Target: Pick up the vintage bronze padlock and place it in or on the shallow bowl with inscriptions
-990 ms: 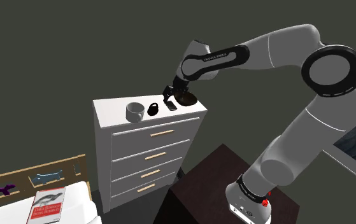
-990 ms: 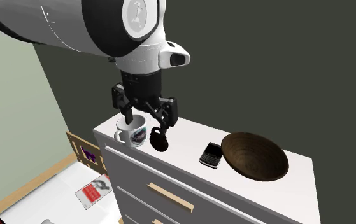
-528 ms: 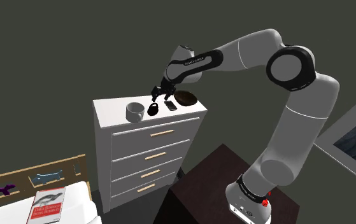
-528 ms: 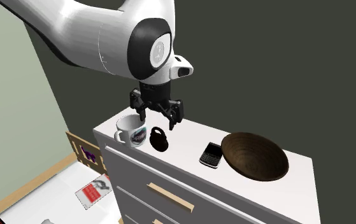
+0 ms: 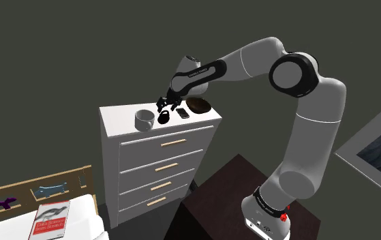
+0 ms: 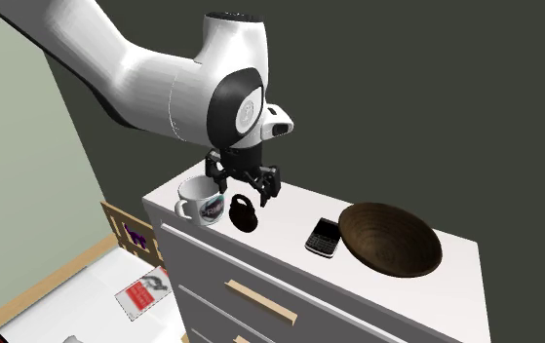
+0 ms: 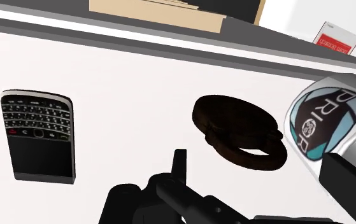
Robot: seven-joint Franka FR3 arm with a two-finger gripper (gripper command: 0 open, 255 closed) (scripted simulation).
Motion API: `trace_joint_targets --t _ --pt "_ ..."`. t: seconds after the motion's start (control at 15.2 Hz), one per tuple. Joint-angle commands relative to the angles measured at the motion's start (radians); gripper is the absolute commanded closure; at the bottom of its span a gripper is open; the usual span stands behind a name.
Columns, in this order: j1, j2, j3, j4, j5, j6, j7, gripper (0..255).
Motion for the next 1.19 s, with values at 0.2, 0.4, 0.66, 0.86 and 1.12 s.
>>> trace_joint_targets --t 0.2,0.4,0.66,0.86,1.12 --pt "0.0 0.02 0.001 0.004 0.002 0.017 -0.003 0" --pt "0.0 0.02 0.001 0.004 0.002 0.017 -0.003 0" --pt "0.0 0.02 0.001 0.004 0.002 0.016 -0.003 255" --pt "0.0 0.019 0.001 0.003 0.002 0.017 -0.003 255" --pt "0.0 0.02 0.001 0.004 0.002 0.017 -0.003 255"
